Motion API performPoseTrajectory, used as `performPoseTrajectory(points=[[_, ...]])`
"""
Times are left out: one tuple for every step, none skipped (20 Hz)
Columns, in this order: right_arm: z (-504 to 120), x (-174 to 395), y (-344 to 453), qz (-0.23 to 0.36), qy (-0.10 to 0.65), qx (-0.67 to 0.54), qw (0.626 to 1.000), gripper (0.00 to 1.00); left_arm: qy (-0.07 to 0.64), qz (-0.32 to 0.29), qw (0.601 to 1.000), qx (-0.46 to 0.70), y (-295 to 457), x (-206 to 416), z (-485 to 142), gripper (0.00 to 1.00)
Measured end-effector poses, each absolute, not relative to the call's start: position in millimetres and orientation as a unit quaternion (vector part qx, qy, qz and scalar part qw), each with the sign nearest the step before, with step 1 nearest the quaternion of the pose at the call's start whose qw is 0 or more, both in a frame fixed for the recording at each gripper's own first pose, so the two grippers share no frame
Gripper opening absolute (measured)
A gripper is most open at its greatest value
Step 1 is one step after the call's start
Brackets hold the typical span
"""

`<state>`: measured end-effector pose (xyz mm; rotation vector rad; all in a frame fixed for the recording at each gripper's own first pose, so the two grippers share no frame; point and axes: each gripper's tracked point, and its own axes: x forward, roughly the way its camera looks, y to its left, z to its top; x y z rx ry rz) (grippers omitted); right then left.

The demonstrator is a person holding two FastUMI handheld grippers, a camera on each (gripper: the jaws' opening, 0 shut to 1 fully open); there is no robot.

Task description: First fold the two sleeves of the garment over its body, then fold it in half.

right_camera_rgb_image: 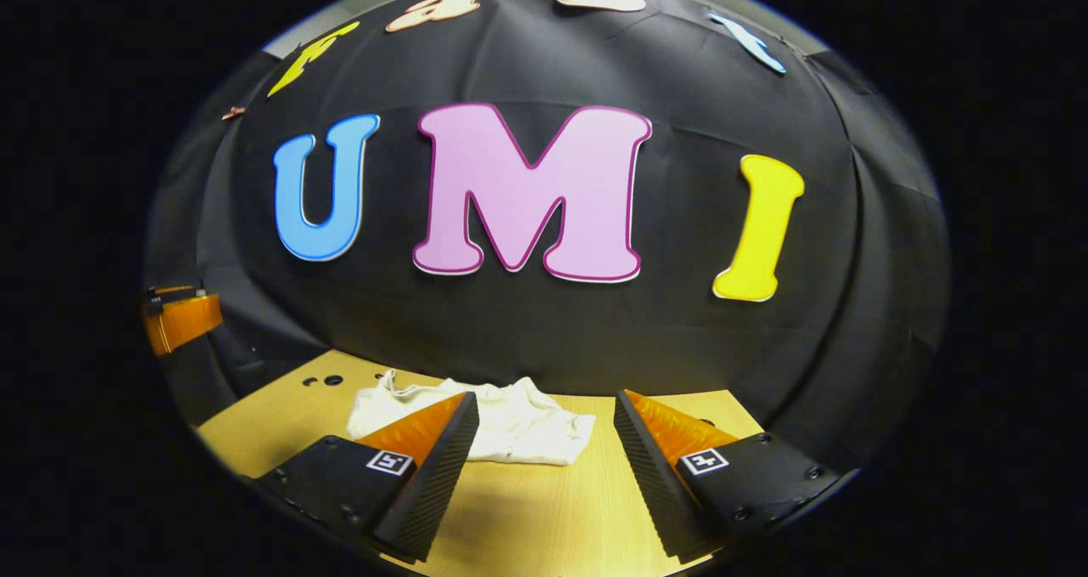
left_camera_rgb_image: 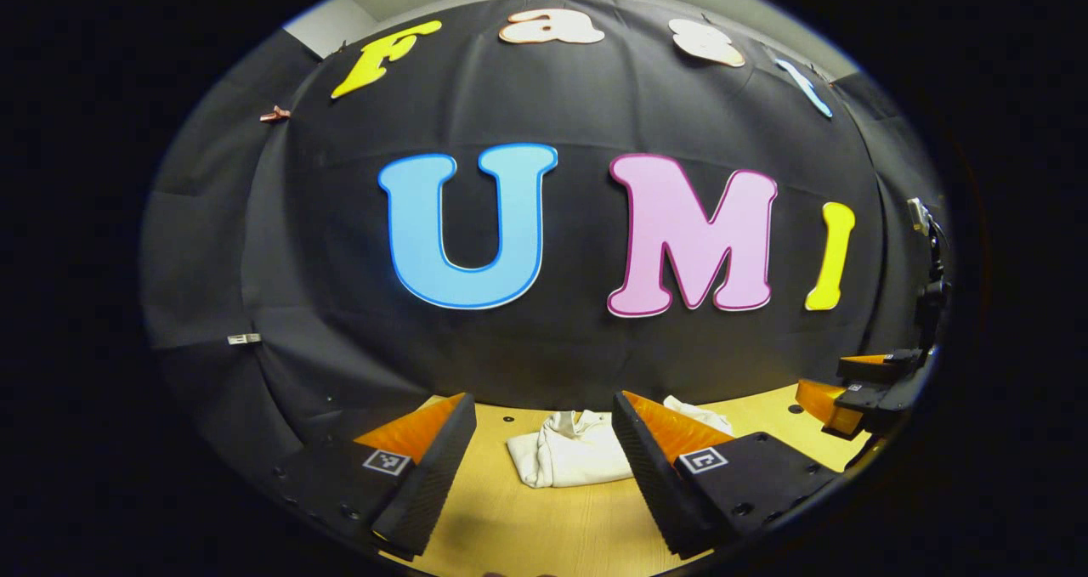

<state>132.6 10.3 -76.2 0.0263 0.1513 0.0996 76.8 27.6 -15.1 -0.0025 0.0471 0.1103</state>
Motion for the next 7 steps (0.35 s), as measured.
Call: performPoseTrajectory(points=[[-66,119,15,0.054,0.075,0.012,0.996,0.98,0.022,0.055,0.998,0.002,32,58,-7,0.99],[-58,103,18,0.060,0.079,0.007,0.995,0.98,0.021,0.054,0.998,0.002,35,40,1,0.99],[-52,89,21,0.067,0.083,0.001,0.994,0.98,0.020,0.047,0.999,-0.001,35,21,8,0.98],[-43,75,24,0.073,0.084,-0.004,0.994,0.98,0.019,0.039,0.999,-0.003,34,4,16,0.98],[-34,60,25,0.078,0.082,-0.003,0.994,0.98,0.019,0.033,0.999,-0.002,35,-12,21,0.98],[-22,45,27,0.081,0.076,0.000,0.994,0.98,0.016,0.030,0.999,0.004,36,-27,27,0.99],[-11,31,28,0.082,0.066,0.000,0.994,0.98,0.012,0.027,0.999,0.013,39,-41,32,0.99]])
